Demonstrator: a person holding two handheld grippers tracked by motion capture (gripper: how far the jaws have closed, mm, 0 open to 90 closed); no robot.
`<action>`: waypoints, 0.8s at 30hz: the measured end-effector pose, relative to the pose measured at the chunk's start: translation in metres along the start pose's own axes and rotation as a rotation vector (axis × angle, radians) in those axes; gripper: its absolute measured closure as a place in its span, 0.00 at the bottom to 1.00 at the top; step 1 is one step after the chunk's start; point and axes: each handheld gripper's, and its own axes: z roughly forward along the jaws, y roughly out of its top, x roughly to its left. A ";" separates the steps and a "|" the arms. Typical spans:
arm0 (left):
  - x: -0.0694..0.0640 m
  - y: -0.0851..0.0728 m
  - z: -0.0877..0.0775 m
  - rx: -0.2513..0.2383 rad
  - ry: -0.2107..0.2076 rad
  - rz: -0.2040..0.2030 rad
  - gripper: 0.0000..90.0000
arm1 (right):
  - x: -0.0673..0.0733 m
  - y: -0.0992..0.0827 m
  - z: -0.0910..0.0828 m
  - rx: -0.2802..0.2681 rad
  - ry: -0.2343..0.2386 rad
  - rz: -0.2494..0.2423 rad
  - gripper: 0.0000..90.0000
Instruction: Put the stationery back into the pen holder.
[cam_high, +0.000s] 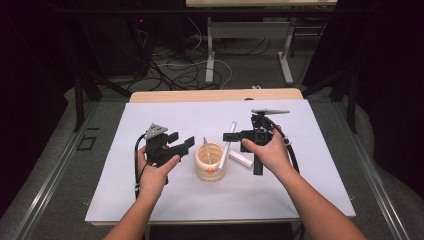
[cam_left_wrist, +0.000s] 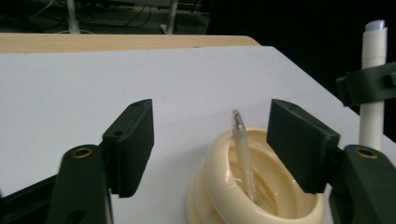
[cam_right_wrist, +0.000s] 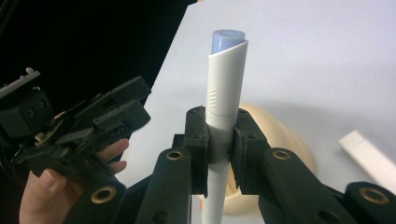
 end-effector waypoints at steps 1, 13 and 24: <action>0.000 0.000 0.000 -0.001 0.002 0.004 0.35 | 0.002 0.003 0.000 0.003 -0.006 -0.004 0.87; 0.008 -0.001 0.002 0.000 0.082 0.030 0.21 | 0.021 0.030 0.008 -0.028 -0.045 -0.069 0.87; 0.018 -0.004 0.006 0.017 0.098 -0.016 0.10 | 0.027 0.029 0.033 -0.028 -0.119 -0.179 0.87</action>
